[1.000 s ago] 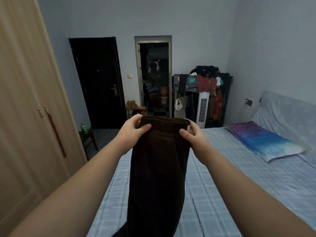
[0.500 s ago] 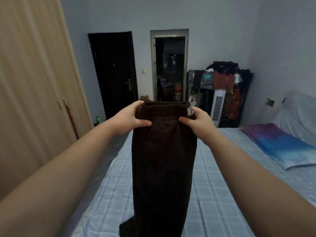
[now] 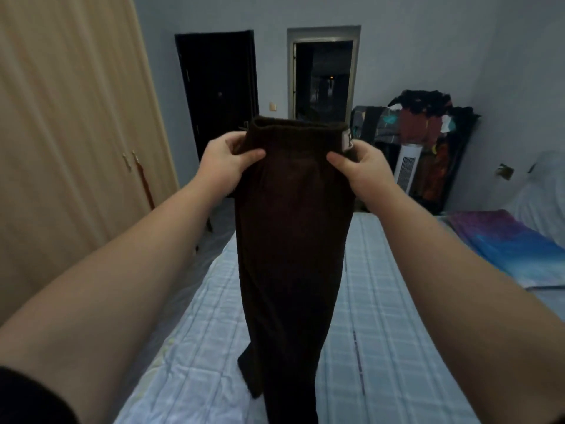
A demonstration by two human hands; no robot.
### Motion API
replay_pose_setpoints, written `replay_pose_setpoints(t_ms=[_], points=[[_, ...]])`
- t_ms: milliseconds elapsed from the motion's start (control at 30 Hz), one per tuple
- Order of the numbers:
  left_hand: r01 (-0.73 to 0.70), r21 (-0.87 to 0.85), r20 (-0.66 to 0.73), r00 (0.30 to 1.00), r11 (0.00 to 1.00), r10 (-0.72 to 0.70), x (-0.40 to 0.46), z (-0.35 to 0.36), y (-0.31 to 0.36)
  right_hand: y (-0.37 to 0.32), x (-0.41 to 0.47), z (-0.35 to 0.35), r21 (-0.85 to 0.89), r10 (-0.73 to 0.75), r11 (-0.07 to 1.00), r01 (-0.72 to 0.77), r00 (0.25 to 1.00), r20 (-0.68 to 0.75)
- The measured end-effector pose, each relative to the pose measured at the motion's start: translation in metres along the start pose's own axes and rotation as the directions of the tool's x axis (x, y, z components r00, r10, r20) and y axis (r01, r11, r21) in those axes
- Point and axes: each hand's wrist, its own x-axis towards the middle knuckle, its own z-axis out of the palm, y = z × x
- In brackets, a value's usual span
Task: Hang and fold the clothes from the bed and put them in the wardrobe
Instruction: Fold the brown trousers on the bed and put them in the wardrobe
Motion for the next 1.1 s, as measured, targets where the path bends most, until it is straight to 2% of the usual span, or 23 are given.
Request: replay_pose_setpoints(t_ms=[267,433,600,733,900,1100], points=[[-0.139,-0.041,0.022,0.990,0.989,0.140,-0.045,-0.063,0.068,-0.094,-0.059,0.031,0.020,-0.106,0.994,0.110,0.980,-0.167],[-0.232,-0.073,0.017,0.972,0.970,0.234,-0.084,-0.106,0.114,-0.151,-0.102,0.052,-0.034,-0.233,0.972,0.231,0.953,-0.192],[-0.322,-0.081,0.020,0.946,0.943,0.324,-0.114,-0.131,0.146,-0.186,-0.138,0.061,-0.072,-0.291,0.957,0.282,0.935,-0.205],[-0.335,-0.062,0.008,0.942,0.940,0.336,-0.117,-0.141,0.163,-0.203,-0.142,0.064,-0.132,-0.323,0.945,0.301,0.921,-0.218],[-0.263,-0.027,0.019,0.965,0.965,0.263,-0.100,-0.133,0.151,-0.187,-0.122,0.063,-0.295,-0.283,0.931,0.215,0.935,-0.212],[-0.113,0.032,0.051,0.992,0.993,0.112,-0.061,-0.090,0.066,-0.094,-0.077,0.056,-0.349,-0.146,0.934,0.075,0.973,-0.181]])
